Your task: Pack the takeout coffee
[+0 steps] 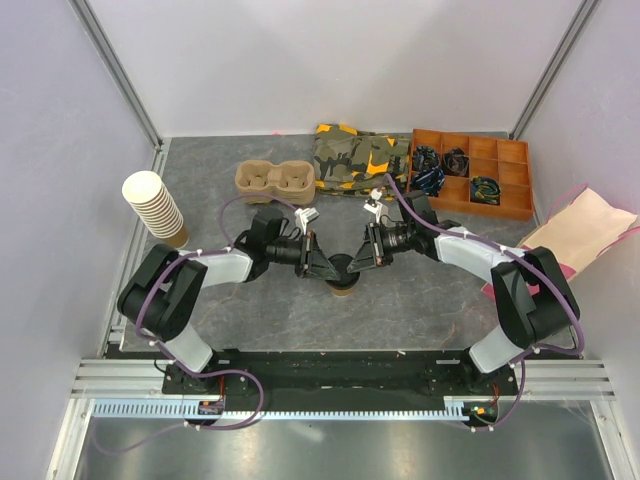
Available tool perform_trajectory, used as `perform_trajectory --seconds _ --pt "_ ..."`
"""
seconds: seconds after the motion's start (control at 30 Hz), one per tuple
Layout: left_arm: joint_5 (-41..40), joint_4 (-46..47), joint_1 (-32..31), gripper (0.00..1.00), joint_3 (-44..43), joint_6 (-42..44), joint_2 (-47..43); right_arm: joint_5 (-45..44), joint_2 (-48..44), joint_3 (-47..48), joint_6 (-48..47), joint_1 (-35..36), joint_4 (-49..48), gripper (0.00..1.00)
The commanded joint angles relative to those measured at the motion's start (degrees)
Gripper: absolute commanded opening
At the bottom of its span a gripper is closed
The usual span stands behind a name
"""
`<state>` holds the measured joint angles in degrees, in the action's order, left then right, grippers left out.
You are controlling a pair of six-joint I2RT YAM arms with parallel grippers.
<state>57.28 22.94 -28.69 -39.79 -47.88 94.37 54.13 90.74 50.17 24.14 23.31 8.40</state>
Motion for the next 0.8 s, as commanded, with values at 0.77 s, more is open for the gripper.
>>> perform_trajectory --seconds 0.77 --pt "-6.6 -1.5 1.6 0.11 -6.5 -1.2 6.6 -9.6 3.1 0.5 -5.3 0.0 4.3 0.06"
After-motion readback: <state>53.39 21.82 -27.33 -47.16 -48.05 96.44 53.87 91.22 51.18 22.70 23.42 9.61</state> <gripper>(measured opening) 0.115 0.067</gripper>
